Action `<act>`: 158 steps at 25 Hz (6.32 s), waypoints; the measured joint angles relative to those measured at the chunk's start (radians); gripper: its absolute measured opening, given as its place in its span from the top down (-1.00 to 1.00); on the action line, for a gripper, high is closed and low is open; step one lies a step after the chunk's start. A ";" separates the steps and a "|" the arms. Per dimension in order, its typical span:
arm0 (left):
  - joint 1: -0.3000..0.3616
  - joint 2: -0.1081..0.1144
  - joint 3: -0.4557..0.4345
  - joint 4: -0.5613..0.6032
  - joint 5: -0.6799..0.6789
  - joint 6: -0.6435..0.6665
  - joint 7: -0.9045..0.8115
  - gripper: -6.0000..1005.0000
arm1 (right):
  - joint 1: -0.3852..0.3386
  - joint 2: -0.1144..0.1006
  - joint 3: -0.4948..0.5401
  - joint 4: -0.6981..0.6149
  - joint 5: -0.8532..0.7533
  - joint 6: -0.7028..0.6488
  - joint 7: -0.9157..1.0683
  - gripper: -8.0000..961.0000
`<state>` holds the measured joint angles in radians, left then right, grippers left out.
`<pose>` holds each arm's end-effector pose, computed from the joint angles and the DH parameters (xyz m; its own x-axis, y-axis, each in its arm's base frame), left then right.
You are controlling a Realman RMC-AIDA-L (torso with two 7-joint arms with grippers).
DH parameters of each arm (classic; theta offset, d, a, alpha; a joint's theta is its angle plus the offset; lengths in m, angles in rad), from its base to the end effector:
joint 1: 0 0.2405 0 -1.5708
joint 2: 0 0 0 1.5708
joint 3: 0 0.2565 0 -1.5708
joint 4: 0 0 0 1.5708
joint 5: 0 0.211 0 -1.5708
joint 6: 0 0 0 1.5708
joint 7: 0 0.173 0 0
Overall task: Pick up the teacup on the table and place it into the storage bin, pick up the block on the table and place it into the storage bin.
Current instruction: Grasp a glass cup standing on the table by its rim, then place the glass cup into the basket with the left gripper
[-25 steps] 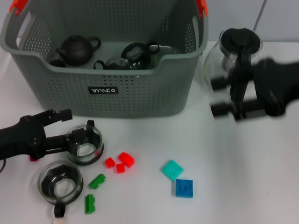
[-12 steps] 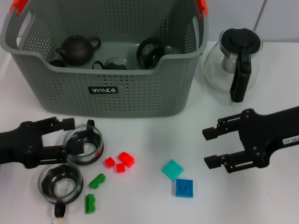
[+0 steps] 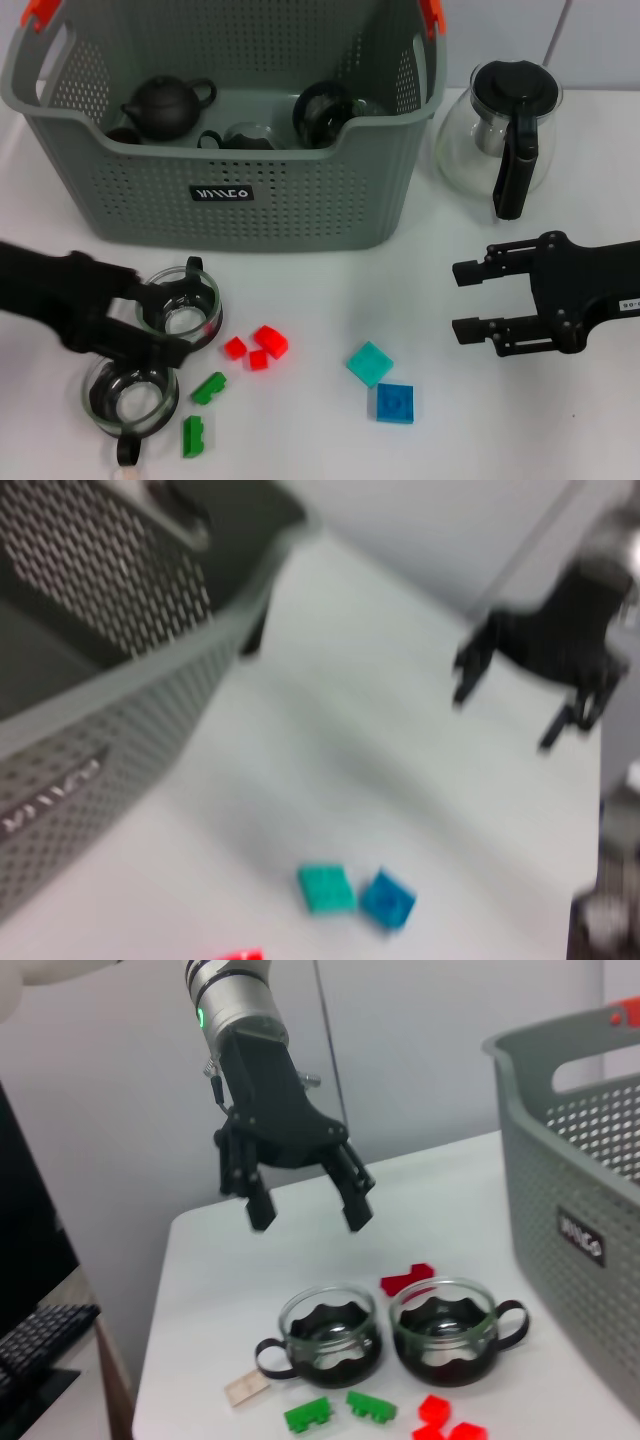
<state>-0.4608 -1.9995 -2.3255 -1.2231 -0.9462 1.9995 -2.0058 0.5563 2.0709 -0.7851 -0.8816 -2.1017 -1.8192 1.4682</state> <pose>-0.2377 0.2965 0.0556 0.8055 0.5830 0.1066 0.5852 -0.8108 0.0121 0.2177 0.3191 -0.0078 0.9071 -0.2344 -0.3496 -0.2421 -0.9700 0.0223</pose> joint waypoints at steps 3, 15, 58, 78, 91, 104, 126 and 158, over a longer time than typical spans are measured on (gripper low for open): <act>-0.077 -0.009 0.093 -0.032 0.083 -0.011 -0.059 -0.80 | -0.002 0.000 0.023 0.019 0.002 0.004 -0.020 -0.44; -0.186 -0.172 0.225 -0.280 0.446 -0.031 -0.091 -0.74 | 0.008 0.004 0.037 0.025 0.005 0.005 -0.020 -0.44; -0.151 -0.172 0.538 -0.067 0.617 -0.385 -0.217 -0.36 | 0.008 0.000 0.060 0.051 0.002 0.016 -0.028 -0.44; -0.154 -0.172 0.583 -0.054 0.646 -0.411 -0.232 -0.22 | 0.008 -0.002 0.060 0.066 0.000 0.017 -0.040 -0.44; -0.174 -0.171 0.579 -0.033 0.639 -0.397 -0.242 0.55 | 0.007 -0.002 0.060 0.065 0.000 0.017 -0.040 -0.44; -0.180 -0.170 0.548 -0.124 0.597 -0.265 -0.224 0.92 | 0.001 -0.005 0.060 0.065 0.003 0.017 -0.040 -0.44; -0.200 -0.116 0.208 -0.360 0.335 0.050 -0.076 0.92 | 0.008 -0.006 0.063 0.066 0.006 0.009 -0.031 -0.44; -0.430 -0.020 0.111 -0.059 0.221 -0.521 -0.292 0.92 | 0.007 -0.006 0.074 0.076 0.006 0.004 -0.020 -0.44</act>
<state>-0.8909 -2.0200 -2.2148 -1.2818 -0.7249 1.4782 -2.2980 0.5635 2.0648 -0.7106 -0.8053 -2.0954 -1.8153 1.4481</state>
